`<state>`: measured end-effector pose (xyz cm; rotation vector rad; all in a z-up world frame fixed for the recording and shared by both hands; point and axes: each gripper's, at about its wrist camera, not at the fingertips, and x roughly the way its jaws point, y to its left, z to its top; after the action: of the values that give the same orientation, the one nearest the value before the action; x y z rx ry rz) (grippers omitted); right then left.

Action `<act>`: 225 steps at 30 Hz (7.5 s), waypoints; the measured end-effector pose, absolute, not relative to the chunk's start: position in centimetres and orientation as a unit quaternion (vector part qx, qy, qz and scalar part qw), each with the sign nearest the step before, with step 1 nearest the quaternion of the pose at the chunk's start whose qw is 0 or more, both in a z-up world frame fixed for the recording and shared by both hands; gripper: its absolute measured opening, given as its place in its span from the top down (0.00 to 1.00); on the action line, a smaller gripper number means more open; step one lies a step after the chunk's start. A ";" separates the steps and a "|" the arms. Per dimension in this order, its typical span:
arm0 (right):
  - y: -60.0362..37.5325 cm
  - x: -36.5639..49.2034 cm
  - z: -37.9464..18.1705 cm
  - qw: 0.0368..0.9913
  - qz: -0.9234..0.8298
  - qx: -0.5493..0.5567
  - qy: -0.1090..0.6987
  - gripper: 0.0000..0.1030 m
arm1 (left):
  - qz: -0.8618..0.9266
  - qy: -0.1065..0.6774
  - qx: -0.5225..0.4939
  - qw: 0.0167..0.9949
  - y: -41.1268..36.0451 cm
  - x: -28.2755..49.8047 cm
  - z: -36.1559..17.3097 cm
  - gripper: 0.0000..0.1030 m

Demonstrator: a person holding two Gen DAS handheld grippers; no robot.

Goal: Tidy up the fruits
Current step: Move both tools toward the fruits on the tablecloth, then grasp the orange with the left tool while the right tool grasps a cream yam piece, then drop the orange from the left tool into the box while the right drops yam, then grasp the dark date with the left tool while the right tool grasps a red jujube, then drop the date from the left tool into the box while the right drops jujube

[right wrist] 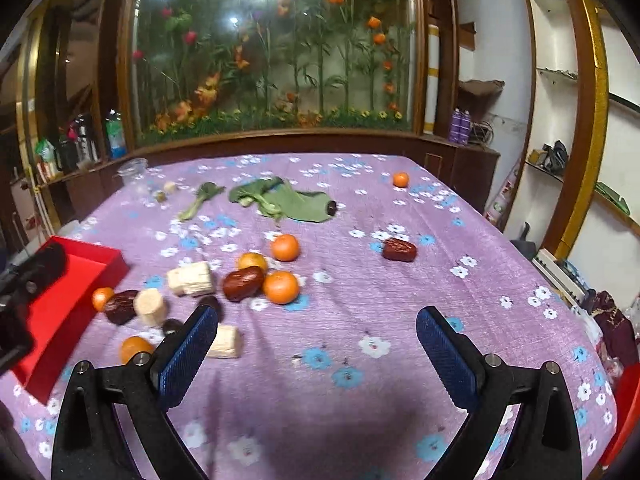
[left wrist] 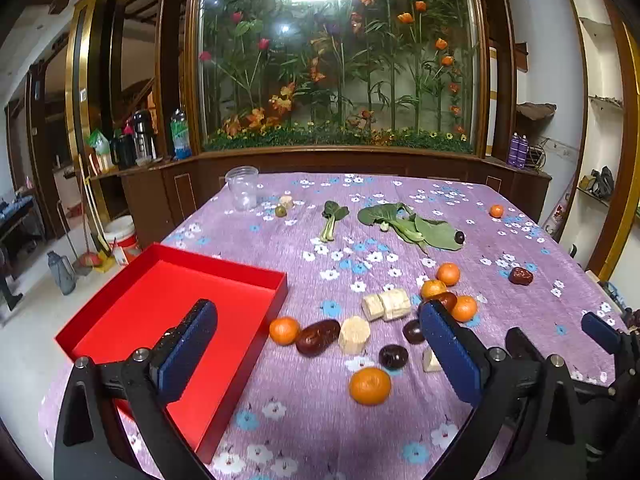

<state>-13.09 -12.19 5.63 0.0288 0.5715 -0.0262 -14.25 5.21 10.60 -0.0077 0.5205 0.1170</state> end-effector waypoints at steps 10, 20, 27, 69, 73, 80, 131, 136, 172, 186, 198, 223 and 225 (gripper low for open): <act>-10.1 -14.2 5.3 0.958 0.007 -0.010 0.285 0.02 | 0.055 0.281 0.003 0.958 5.6 -15.6 10.8 0.02; -9.6 -14.3 4.8 0.956 0.017 -0.012 0.291 0.02 | 0.046 0.294 -0.011 0.955 6.2 -15.6 10.4 0.02; -9.5 -13.9 4.2 0.953 0.022 -0.012 0.301 0.02 | 0.042 0.304 -0.009 0.952 6.2 -14.9 10.0 0.02; -8.1 -5.8 -0.6 0.874 0.198 0.007 0.443 0.55 | -0.107 0.421 -0.067 0.898 7.7 -10.2 3.6 0.35; -8.9 -5.7 -0.6 0.872 0.200 0.024 0.446 0.63 | -0.121 0.436 -0.059 0.890 6.8 -9.6 2.6 0.50; -9.4 -5.9 -0.6 0.869 0.206 0.035 0.448 0.65 | -0.149 0.459 -0.059 0.874 5.2 -8.6 1.7 0.62; 14.6 -11.5 3.0 0.820 0.399 -0.084 0.402 0.60 | 0.137 0.327 -0.201 0.913 28.8 -15.7 7.0 0.40; 12.9 -11.9 3.7 0.828 0.394 -0.063 0.394 0.51 | 0.154 0.297 -0.192 0.923 28.0 -17.3 8.9 0.36; -16.5 -7.1 -0.2 0.881 0.173 0.115 0.425 0.38 | -0.078 0.385 -0.037 0.919 9.0 -11.7 6.1 0.12; -20.2 -4.5 0.7 0.888 0.135 0.141 0.416 0.38 | -0.130 0.432 0.098 0.887 6.3 -4.3 3.2 0.36; -27.2 1.7 0.5 0.898 0.038 0.141 0.414 0.39 | -0.148 0.452 0.102 0.874 6.0 -4.1 2.4 0.51; -23.8 3.2 0.2 0.904 0.054 0.079 0.417 0.52 | -0.119 0.452 0.033 0.883 8.0 -5.9 2.7 0.70; -23.3 2.3 0.5 0.904 0.061 0.079 0.416 0.52 | -0.121 0.451 0.032 0.884 8.0 -6.4 2.7 0.71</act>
<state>2.33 -23.31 0.48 0.1637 0.8602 0.1260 -6.36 7.95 2.71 0.0661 0.9390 -0.2516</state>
